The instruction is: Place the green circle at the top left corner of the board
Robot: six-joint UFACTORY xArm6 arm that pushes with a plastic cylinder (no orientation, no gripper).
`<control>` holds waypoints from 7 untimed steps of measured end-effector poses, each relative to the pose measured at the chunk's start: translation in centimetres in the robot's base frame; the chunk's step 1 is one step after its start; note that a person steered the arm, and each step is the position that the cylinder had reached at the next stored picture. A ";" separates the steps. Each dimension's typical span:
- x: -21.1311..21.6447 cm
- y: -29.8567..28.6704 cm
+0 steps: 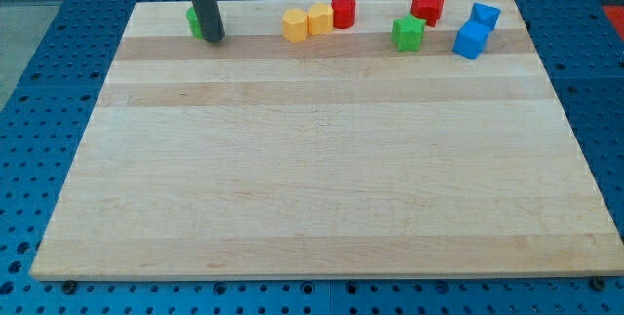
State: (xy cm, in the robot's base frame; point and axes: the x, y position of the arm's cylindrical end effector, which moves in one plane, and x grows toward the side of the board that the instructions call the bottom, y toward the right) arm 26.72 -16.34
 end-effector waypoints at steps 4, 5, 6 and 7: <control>-3.7 0.4; -4.6 0.4; -4.9 -0.1; -4.9 -1.7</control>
State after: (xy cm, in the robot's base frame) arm 21.84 -18.00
